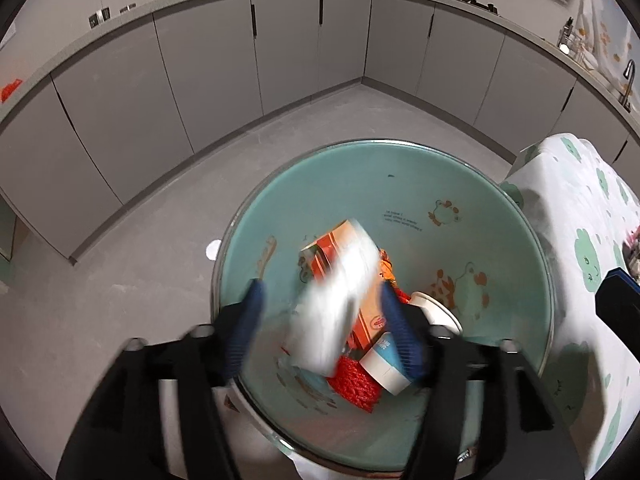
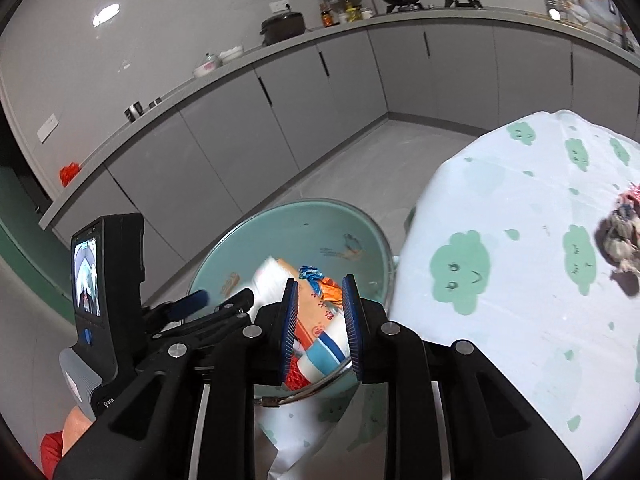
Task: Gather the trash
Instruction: 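Move both open grippers back over the remaining trash on the table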
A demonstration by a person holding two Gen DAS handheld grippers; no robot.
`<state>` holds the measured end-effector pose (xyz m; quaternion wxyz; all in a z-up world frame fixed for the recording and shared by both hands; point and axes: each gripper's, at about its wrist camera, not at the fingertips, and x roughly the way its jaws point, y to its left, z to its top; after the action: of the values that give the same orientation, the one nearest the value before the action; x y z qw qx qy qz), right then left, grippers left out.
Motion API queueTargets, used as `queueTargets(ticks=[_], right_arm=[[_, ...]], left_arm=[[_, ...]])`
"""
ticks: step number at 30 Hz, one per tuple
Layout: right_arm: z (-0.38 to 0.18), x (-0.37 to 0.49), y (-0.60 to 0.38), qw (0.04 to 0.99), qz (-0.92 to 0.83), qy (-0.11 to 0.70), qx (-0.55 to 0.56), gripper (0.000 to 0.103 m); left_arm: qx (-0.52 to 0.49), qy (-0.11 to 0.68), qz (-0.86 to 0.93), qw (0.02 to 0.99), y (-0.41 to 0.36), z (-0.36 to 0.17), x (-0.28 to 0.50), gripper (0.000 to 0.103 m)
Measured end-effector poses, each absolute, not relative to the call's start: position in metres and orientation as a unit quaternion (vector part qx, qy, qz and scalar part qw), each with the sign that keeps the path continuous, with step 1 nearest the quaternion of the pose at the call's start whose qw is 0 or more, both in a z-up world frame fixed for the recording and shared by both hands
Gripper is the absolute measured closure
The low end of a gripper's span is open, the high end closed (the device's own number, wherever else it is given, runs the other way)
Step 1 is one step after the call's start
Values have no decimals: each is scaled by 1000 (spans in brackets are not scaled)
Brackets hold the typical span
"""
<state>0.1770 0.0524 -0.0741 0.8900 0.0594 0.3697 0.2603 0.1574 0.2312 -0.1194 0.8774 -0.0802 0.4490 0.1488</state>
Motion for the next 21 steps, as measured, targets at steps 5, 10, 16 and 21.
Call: queueTargets(ticks=[5, 10, 16, 21], right_arm=[[-68, 171, 33, 896, 247, 361, 75, 79], [-60, 162, 16, 904, 235, 347, 88, 79], [-52, 153, -1, 909, 225, 336, 101, 79], [-47, 144, -19, 915, 210, 327, 106, 71]], left_arm=[[-75, 434, 162, 883, 225, -104, 149, 19], [-60, 418, 162, 892, 211, -88, 143, 13], [-46, 403, 153, 901, 189, -69, 135, 10], [-35, 399, 139, 906, 168, -61, 130, 10]])
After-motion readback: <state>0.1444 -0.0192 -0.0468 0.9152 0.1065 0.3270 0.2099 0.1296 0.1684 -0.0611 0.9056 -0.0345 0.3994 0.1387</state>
